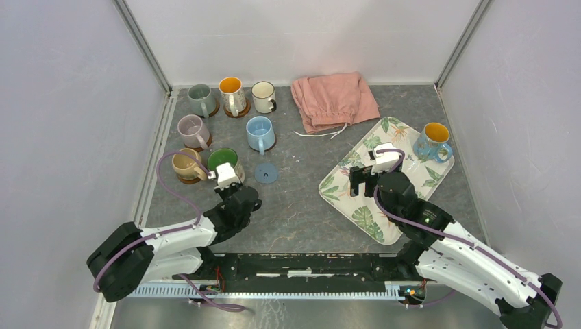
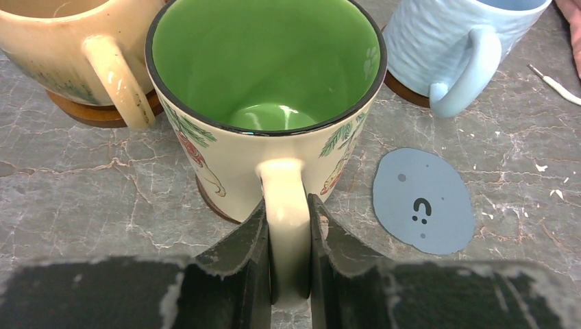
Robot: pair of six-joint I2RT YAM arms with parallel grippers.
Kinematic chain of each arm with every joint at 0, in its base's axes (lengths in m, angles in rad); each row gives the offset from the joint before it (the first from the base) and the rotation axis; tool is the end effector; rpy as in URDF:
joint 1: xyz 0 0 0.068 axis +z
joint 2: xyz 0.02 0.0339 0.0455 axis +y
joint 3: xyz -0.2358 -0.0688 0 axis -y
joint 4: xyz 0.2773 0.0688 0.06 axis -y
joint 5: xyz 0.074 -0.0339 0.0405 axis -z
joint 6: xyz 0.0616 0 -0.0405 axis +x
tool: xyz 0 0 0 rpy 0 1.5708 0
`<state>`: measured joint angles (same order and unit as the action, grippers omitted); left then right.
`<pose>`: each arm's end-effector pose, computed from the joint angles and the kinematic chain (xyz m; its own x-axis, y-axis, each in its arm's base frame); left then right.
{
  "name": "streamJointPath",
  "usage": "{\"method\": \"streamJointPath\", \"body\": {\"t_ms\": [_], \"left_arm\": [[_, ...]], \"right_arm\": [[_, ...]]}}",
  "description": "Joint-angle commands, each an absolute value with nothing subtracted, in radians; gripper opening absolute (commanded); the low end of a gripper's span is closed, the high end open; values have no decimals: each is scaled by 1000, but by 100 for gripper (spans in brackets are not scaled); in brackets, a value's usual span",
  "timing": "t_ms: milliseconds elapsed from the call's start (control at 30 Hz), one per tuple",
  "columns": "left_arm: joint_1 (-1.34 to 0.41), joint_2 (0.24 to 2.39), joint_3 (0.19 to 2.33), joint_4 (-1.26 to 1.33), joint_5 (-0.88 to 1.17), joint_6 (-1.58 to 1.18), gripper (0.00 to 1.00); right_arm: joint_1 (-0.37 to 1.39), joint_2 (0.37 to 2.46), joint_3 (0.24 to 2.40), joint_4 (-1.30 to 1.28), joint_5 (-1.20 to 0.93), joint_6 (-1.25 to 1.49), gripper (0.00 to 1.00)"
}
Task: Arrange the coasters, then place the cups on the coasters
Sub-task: Place the cup on the coaster.
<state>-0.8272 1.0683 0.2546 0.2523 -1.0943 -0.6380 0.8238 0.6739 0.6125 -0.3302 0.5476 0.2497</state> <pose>0.1940 -0.1301 0.1054 -0.1873 -0.1999 -0.9617 -0.3525 0.9275 -0.1242 0.1820 0.1493 0.2552 -0.3253 -0.0408 -0.9447 -0.2261 0.9734 0.0359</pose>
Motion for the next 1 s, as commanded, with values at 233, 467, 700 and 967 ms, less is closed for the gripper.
{"method": "streamJointPath", "body": {"t_ms": [233,467,700,967], "left_arm": [[-831,1050,274,286,-1211,-700,2],[-831,1062,257,225,-1192,-765,2],[-831,1106,275,226,-1157,-762,2],[-831,1148,291,190,-1125,-811,9]], "right_arm": [[824,678,606,-292,535,267,98],[824,683,597,-286,529,275,98],[824,682,591,-285,523,279,98],[824,668,580,-287,525,284,98]]}}
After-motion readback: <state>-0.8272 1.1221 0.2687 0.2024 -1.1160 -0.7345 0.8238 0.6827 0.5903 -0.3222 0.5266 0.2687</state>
